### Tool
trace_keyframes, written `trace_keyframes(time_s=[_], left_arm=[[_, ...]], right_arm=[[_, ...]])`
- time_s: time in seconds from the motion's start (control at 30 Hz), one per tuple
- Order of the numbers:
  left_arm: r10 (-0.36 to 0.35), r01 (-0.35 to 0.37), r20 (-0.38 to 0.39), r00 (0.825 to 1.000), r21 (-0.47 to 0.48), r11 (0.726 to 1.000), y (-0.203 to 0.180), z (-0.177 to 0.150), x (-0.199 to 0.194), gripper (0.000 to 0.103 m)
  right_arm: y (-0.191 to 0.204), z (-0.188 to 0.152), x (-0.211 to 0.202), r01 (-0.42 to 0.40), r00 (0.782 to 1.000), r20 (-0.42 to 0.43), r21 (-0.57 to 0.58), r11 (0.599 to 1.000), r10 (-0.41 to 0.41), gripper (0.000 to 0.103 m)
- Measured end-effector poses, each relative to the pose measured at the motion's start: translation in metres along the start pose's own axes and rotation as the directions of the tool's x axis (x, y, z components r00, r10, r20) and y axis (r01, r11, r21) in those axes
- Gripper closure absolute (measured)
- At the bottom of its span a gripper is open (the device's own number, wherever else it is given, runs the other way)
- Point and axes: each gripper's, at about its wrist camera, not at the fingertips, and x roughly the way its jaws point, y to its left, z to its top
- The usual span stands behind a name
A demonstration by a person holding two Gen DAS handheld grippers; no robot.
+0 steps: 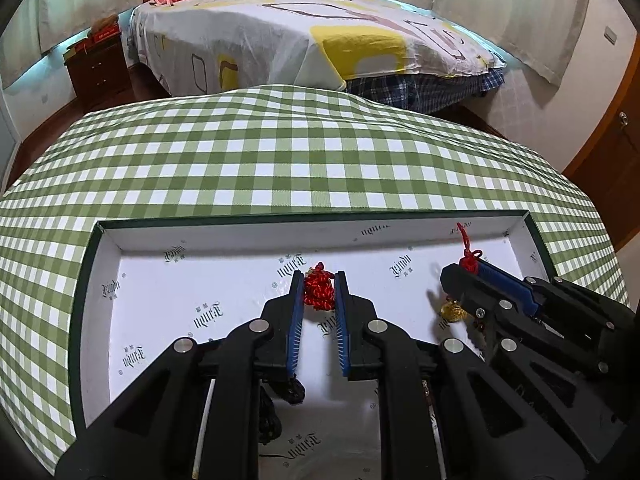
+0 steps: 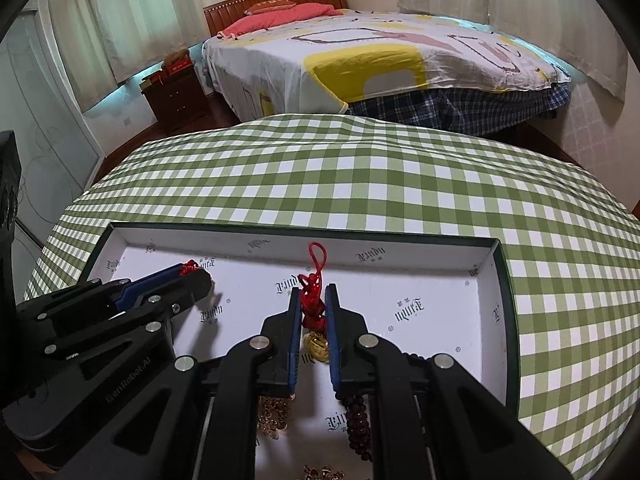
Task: Organize jewelry
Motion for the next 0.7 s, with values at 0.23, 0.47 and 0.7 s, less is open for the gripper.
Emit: trace_keyframes(time_s=[0.23,0.47,0.7], left_arm=[[0.019,-0.018,0.022,1.000,-0.027,0.999,0.008,-0.006,-0.007,0.056],[0.046,-0.041,0.075,0.996,-0.063,0.997,0.022,-0.013,-0.030,0.035],[0.070,-0.066,0.114,0.991,-0.042,0.997,0.024,-0.026,-0.053,0.020]], right_arm=[[-0.003,-0.001,-0.007,0.036,0.999,0.036,0.006,0.999,-0.036,0.060],[-0.003,-0.007,-0.026,0.069,0.993,0.099,0.004,0.998,-0.069,0.039],[-0.002,-0.015,-0.044,0.110,0.985,0.134,-0.008,0.994,-0.108,0.028]])
